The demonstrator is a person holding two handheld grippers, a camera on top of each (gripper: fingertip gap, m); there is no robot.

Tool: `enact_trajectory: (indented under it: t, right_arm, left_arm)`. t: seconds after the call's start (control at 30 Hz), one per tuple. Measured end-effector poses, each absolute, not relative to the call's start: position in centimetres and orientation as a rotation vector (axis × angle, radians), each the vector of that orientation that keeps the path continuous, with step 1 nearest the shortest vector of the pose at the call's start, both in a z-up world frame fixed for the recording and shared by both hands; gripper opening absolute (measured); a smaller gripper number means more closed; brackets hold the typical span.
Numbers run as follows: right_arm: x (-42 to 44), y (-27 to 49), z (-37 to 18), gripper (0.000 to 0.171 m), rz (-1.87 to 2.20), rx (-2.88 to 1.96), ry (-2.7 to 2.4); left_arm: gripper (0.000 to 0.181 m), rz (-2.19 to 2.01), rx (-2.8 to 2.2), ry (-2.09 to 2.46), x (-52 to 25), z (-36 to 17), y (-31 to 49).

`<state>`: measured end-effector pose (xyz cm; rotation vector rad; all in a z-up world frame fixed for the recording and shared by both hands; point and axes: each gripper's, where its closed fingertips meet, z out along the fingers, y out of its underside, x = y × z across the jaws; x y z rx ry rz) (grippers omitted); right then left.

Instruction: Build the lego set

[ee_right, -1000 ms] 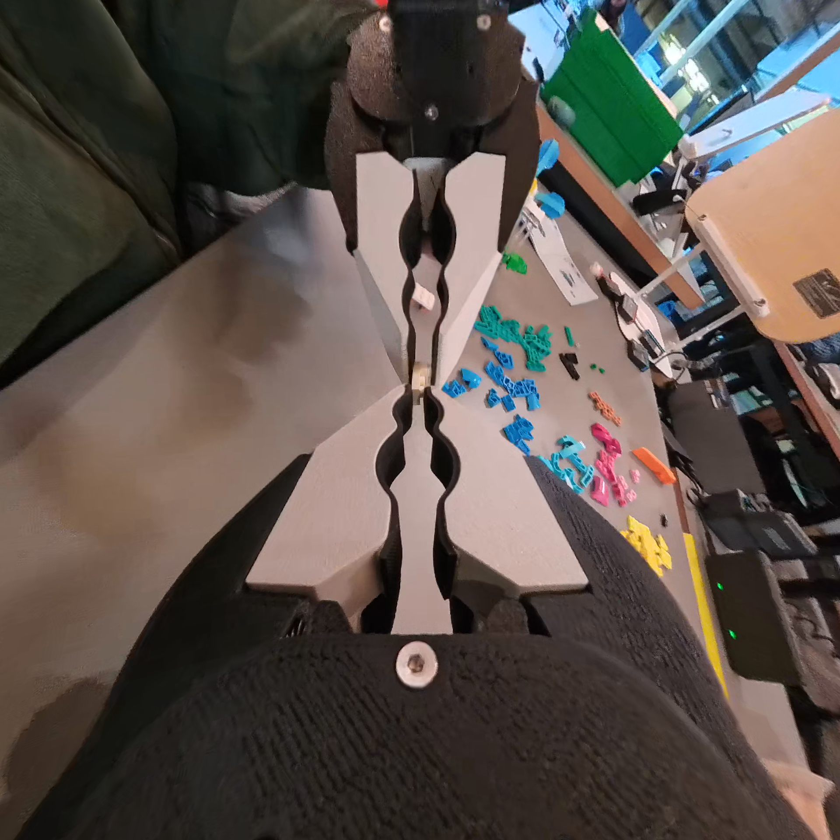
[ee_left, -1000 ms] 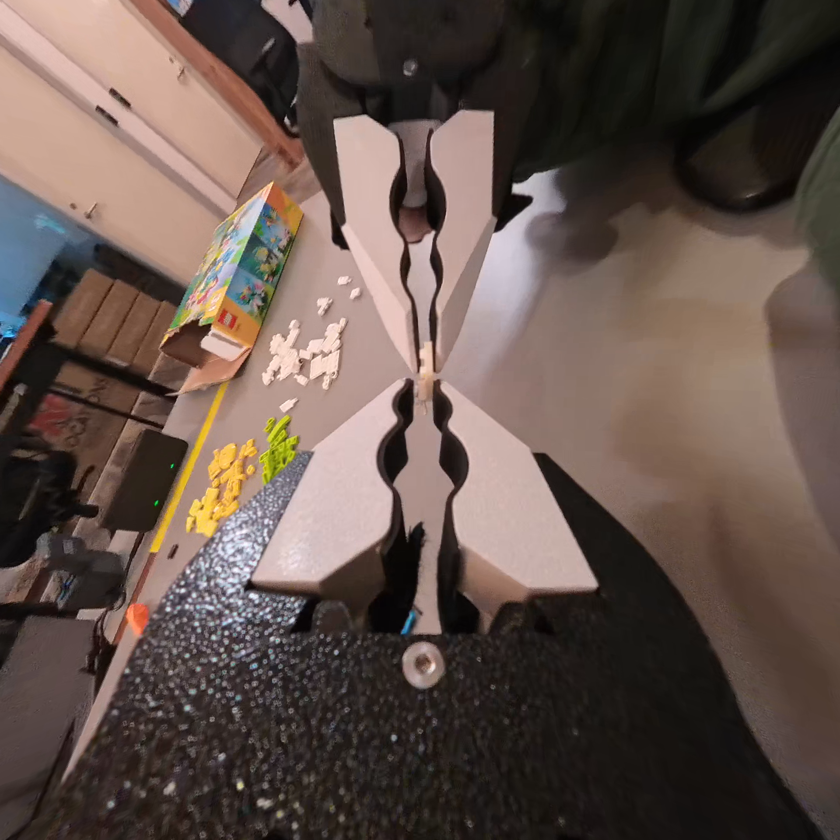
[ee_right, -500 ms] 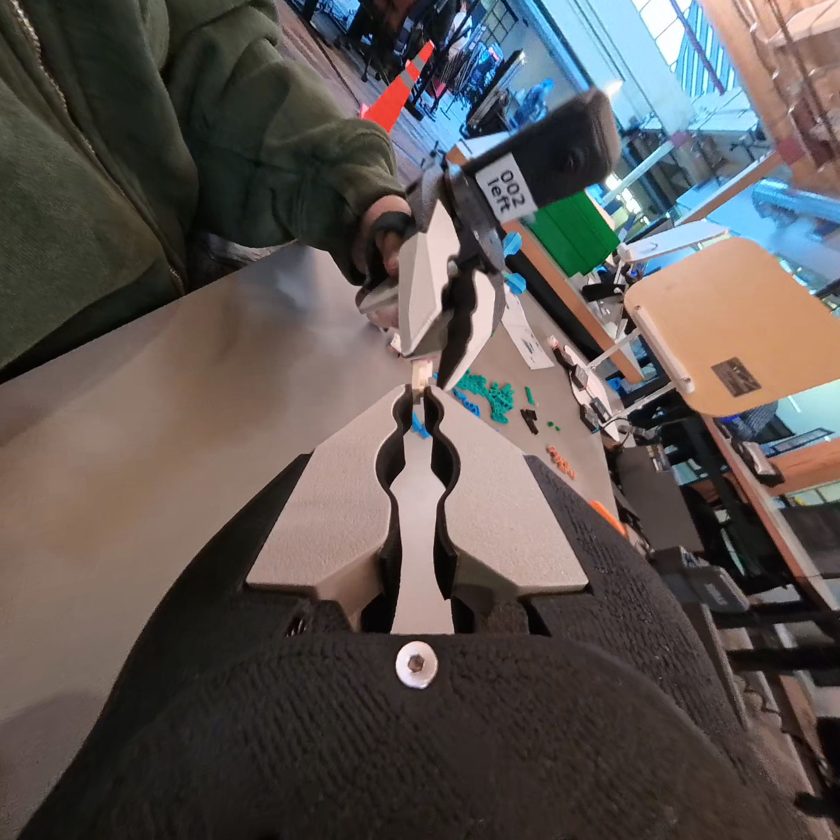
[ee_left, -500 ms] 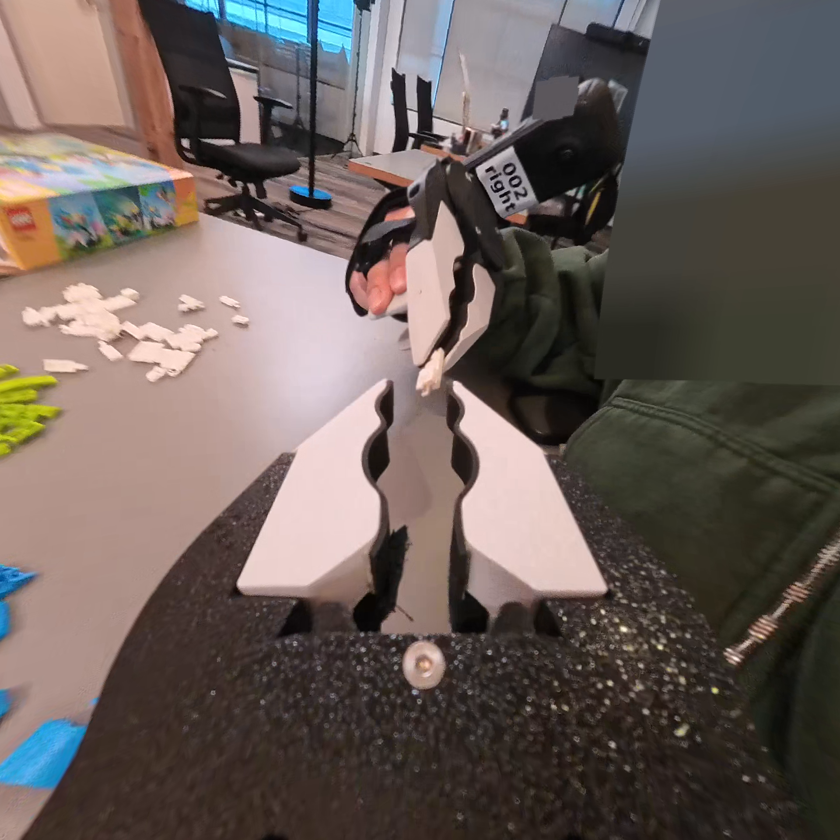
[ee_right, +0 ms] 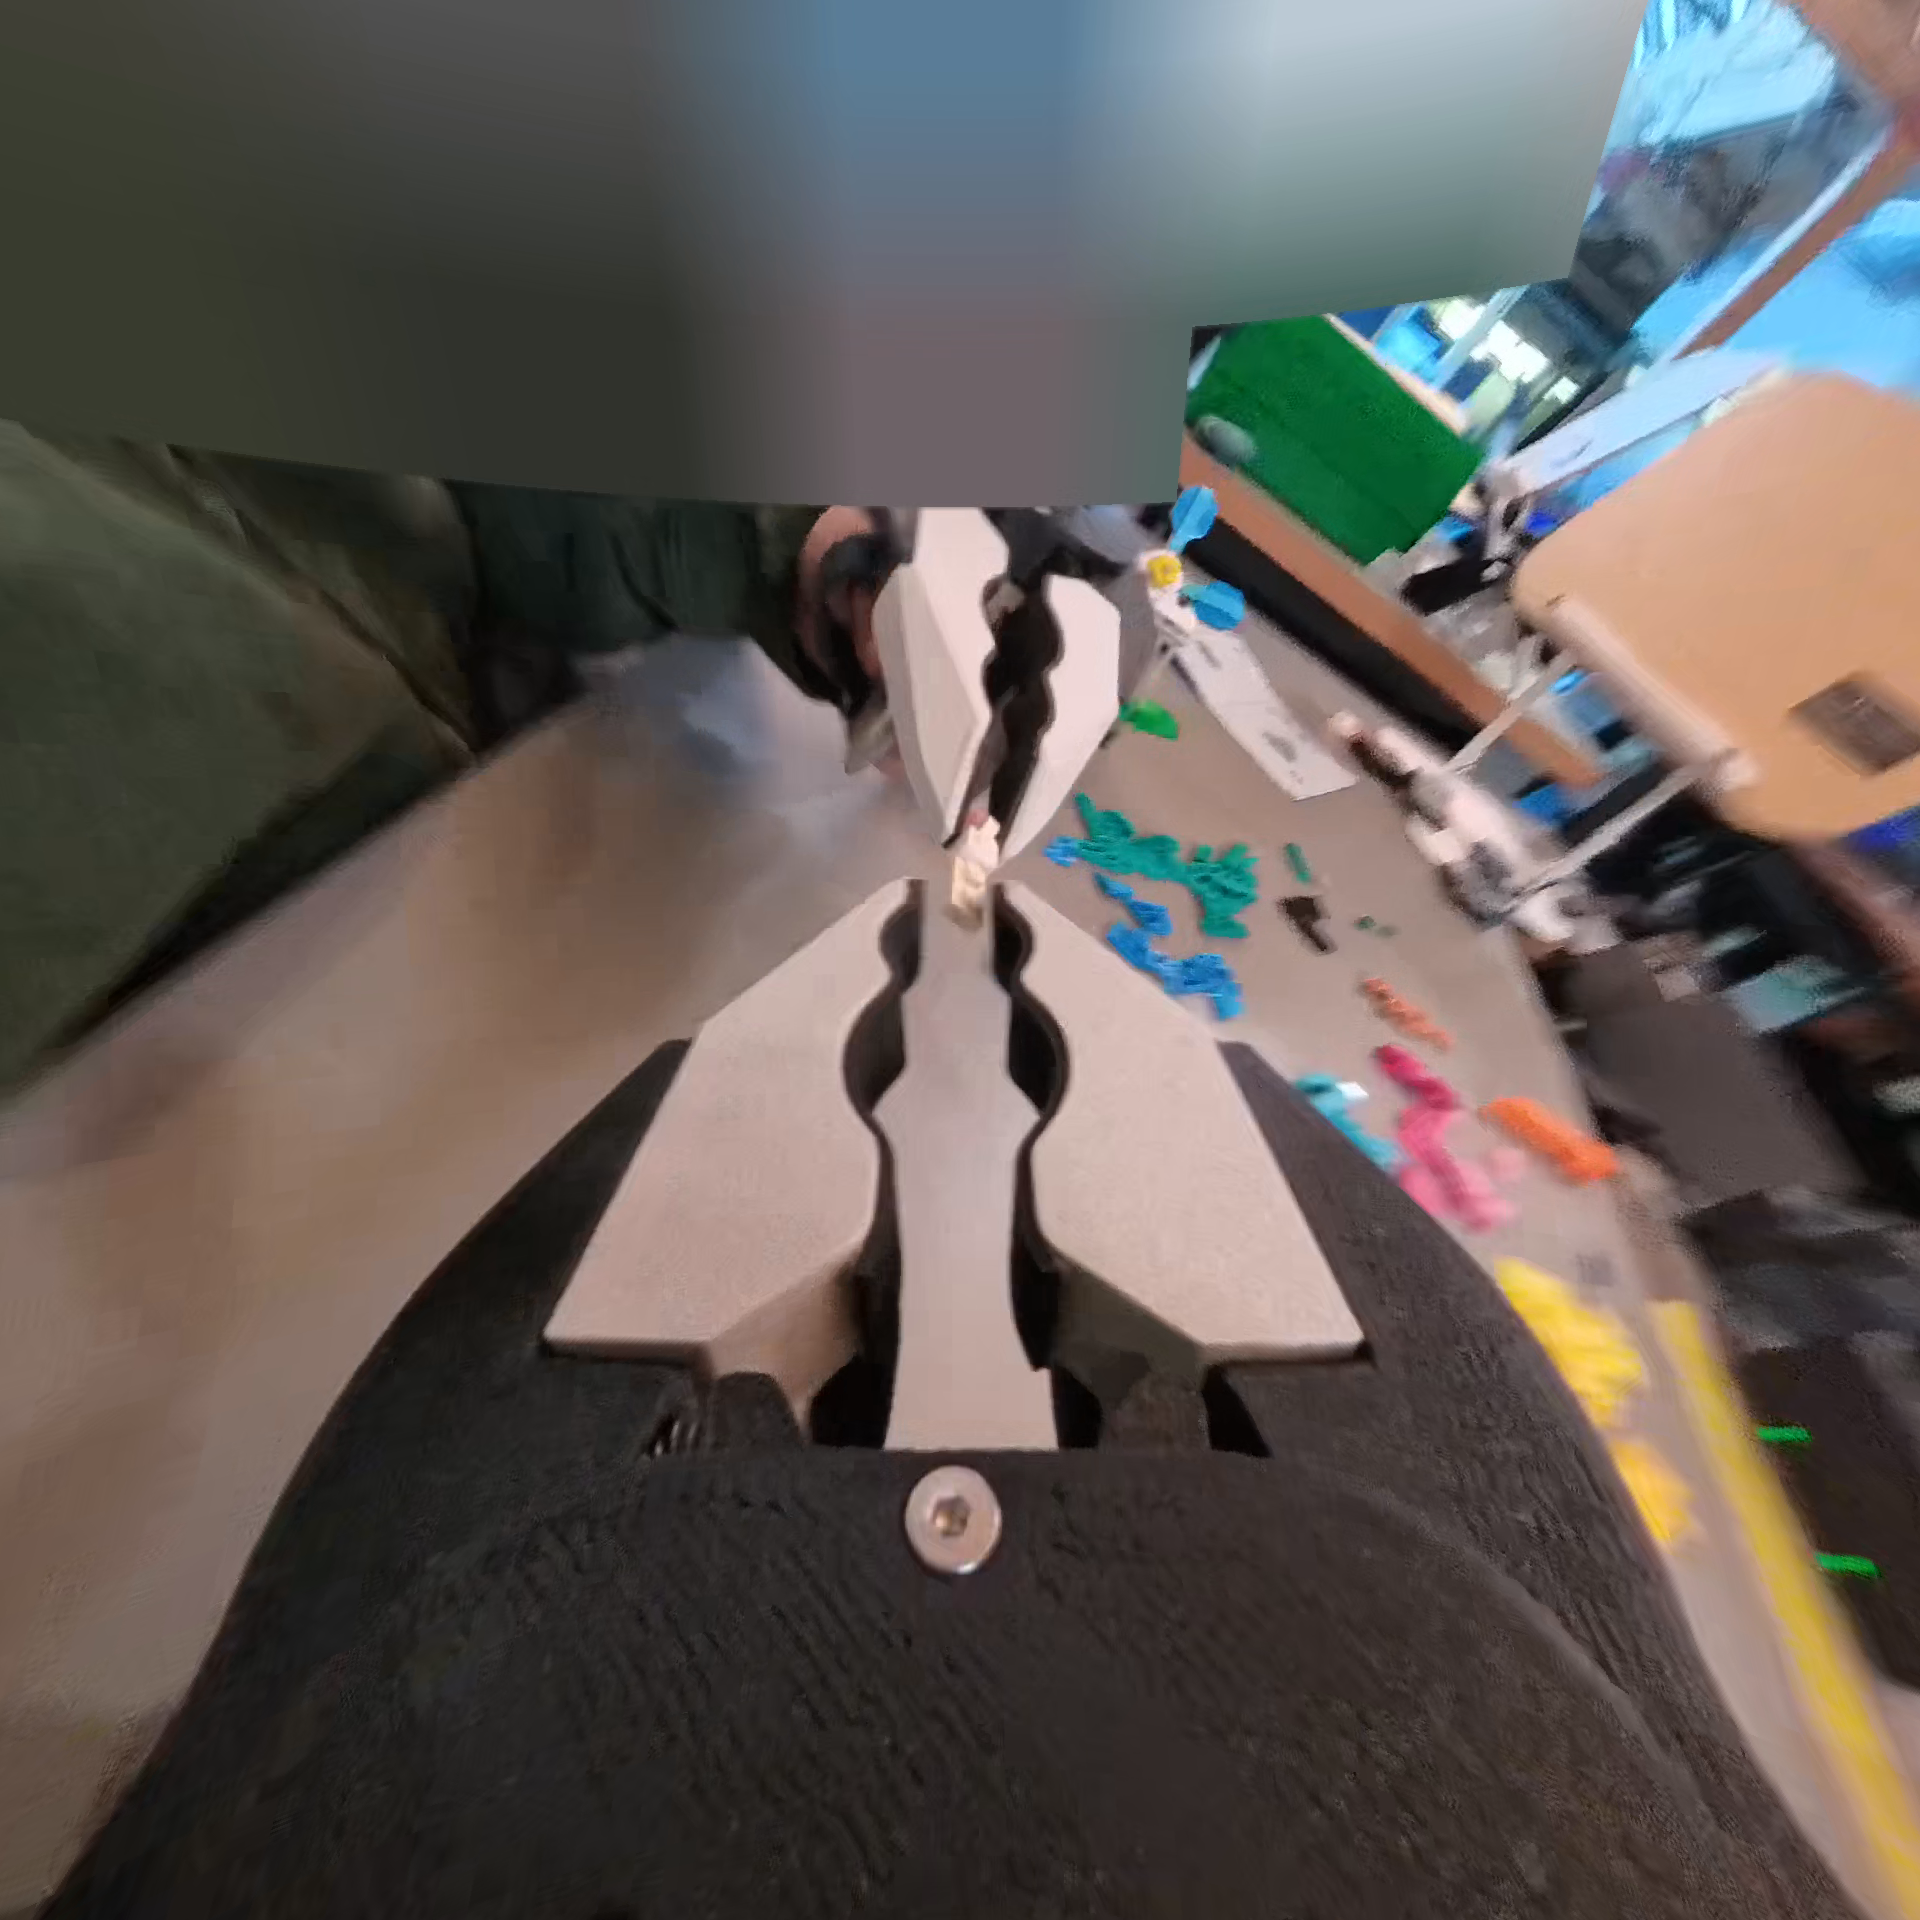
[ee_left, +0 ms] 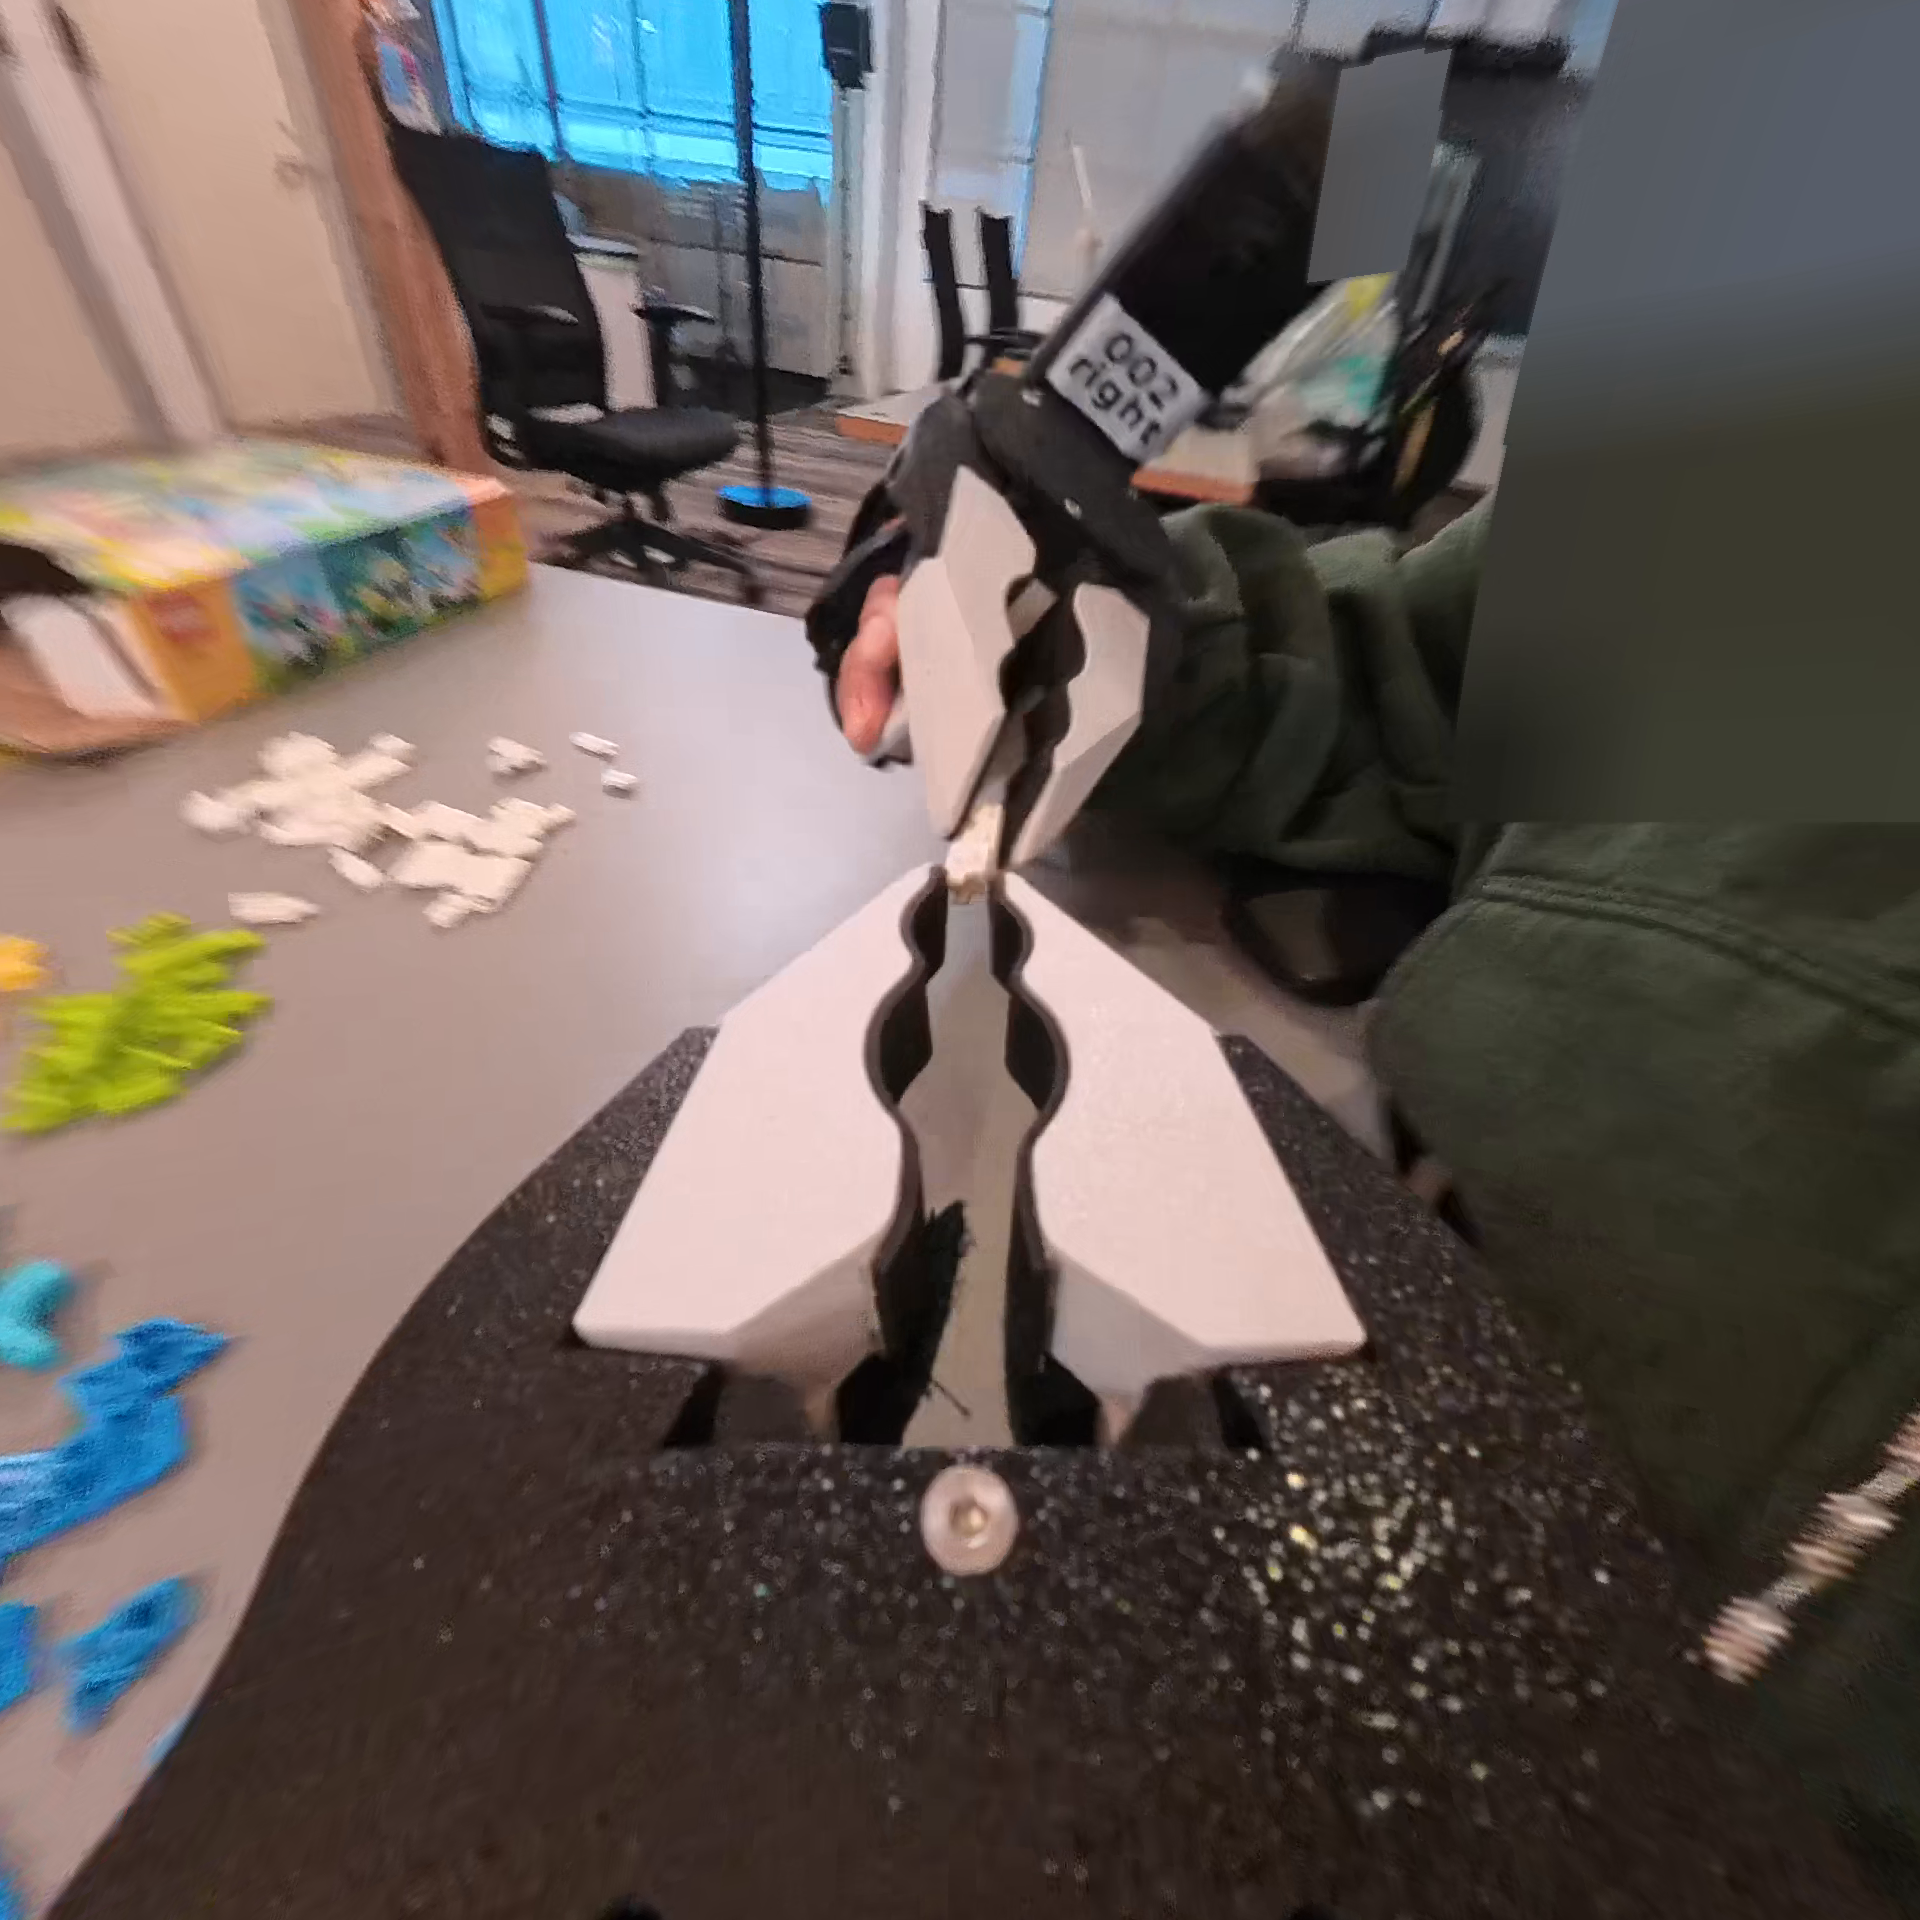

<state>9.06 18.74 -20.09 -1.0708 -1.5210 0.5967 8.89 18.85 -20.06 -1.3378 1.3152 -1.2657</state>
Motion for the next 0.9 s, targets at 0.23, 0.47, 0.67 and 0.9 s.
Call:
enact_trajectory:
  t: [0.23, 0.47, 0.67, 0.9]
  right_arm:
    - [9.2, 19.3, -19.5, 0.009, 0.947, -1.246, -1.361]
    - [8.9, 19.1, -19.9, 0.007, 0.856, -1.225, -1.407]
    - [8.9, 18.8, -19.6, 0.006, 0.808, -1.181, -1.429]
    - [8.7, 18.1, -19.6, 0.006, 0.822, -1.156, -1.466]
  left_arm:
    - [0.005, -0.769, -1.082, 1.430, 9.0, -19.5, 19.1]
    - [0.005, -0.756, -1.066, 1.429, 9.3, -19.5, 18.9]
    - [0.007, -0.823, -1.057, 1.399, 9.1, -19.1, 18.6]
    - [0.007, -0.995, -1.059, 1.404, 8.7, -18.7, 17.6]
